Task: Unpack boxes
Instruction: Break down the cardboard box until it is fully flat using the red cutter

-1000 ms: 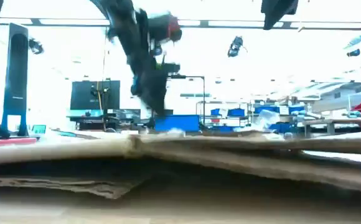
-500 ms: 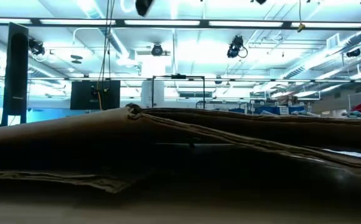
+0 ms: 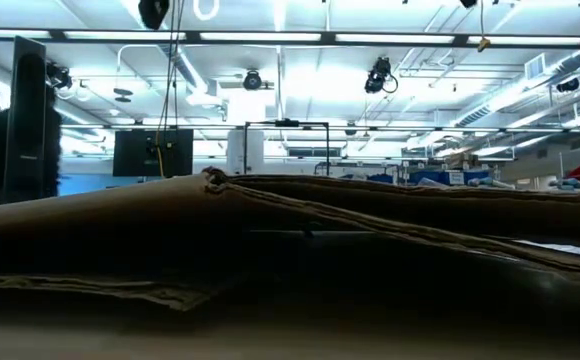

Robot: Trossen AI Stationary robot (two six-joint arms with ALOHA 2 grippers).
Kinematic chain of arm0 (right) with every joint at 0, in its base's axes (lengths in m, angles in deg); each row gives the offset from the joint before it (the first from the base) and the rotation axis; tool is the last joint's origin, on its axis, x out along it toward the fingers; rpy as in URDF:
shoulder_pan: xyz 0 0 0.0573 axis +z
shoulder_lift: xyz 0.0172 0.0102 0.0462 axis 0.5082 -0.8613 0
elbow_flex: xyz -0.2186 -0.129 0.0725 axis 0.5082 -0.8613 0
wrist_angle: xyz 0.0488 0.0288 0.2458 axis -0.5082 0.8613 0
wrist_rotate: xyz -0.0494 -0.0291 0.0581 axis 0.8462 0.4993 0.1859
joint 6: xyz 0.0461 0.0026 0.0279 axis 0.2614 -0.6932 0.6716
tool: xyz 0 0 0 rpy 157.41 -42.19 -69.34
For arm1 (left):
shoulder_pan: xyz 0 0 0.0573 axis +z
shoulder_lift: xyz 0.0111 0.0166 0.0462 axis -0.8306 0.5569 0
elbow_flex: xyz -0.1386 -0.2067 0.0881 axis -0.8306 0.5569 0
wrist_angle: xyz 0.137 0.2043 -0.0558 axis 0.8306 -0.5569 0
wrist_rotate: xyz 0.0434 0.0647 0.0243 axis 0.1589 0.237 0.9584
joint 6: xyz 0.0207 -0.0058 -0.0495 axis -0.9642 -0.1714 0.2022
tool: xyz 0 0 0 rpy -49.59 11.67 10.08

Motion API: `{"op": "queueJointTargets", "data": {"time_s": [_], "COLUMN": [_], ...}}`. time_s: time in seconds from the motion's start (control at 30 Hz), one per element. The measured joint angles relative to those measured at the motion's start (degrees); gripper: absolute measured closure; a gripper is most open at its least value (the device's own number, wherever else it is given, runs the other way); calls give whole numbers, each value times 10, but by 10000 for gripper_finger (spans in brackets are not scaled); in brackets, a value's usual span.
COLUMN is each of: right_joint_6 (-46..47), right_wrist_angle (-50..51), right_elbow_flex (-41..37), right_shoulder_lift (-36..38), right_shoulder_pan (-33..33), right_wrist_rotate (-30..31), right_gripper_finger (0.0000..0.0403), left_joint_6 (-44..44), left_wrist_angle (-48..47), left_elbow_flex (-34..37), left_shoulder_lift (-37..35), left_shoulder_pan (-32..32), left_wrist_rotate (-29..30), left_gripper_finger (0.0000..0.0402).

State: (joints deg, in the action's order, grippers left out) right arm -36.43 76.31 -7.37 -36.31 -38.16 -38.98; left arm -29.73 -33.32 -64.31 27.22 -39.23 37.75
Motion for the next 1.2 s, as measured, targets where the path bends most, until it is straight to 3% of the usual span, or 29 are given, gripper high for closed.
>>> {"op": "queueJointTargets", "data": {"time_s": [0.13, 0.27, 0.4, 0.63, 0.77, 0.97, 1.2], "right_joint_6": [49, -11, -10, 1, 34, 85, 87], "right_wrist_angle": [-20, -26, -37, -150, -184, -195, -148], "right_elbow_flex": [-28, -68, -147, -303, -352, -373, -372], "right_shoulder_lift": [19, 41, 104, 239, 288, 310, 357], "right_shoulder_pan": [1, 1, 0, 0, 0, -1, 0], "right_wrist_rotate": [-1, 8, 25, 44, 49, 55, -3], "right_gripper_finger": [377, 376, 378, 376, 376, 376, 378], "left_joint_6": [1, 10, 31, 99, 140, 167, 192], "left_wrist_angle": [31, 80, 140, 323, 429, 433, 430], "left_elbow_flex": [28, 56, 125, 284, 359, 414, 479], "left_shoulder_lift": [-9, -8, -35, -98, -112, -122, -194], "left_shoulder_pan": [0, 0, -1, -1, -2, -5, -5], "left_wrist_rotate": [0, -11, -43, -13, -13, 10, 13], "left_gripper_finger": [369, 369, 369, 369, 369, 380, 394]}}
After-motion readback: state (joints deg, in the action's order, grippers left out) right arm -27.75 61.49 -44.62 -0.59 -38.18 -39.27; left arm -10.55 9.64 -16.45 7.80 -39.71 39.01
